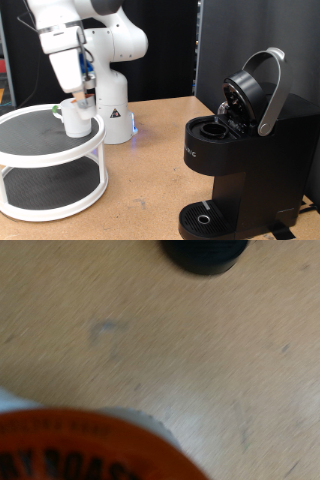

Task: Make a cup of coffee with the keurig machine

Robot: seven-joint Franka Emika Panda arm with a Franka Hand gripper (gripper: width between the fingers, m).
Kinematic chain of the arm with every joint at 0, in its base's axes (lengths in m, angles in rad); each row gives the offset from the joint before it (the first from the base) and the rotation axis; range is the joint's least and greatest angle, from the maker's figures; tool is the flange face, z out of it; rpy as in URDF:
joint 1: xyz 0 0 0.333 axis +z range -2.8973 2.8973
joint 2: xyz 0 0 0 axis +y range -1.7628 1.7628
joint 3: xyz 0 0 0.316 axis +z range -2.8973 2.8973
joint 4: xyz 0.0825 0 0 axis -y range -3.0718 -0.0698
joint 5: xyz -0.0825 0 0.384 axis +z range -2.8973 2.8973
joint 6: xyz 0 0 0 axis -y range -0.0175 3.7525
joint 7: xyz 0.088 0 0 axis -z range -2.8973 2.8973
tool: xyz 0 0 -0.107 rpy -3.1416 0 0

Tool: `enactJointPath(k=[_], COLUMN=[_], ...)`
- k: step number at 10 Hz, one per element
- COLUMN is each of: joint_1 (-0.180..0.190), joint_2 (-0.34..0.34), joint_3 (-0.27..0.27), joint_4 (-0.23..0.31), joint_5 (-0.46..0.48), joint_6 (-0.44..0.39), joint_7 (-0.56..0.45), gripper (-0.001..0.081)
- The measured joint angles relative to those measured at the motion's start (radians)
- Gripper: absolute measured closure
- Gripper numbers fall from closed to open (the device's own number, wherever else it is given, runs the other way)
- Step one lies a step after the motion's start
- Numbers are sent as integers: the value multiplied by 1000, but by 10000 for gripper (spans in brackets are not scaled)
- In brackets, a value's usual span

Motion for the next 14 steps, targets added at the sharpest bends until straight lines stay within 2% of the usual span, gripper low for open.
enactJointPath(k=[3, 5, 7, 9, 12, 14], joint_1=[73, 81, 83, 119, 193, 207], joint_2=[44, 92, 91, 97, 136, 179], joint_3=[27, 66, 63, 67, 85, 112], joint_4=[45, 88, 83, 85, 148, 198], joint_5=[96, 100, 105, 135, 190, 194], joint_6=[45, 49, 50, 50, 15, 2], joint_7=[75, 165, 153, 135, 141, 195], gripper=[370, 370, 370, 370, 370, 370])
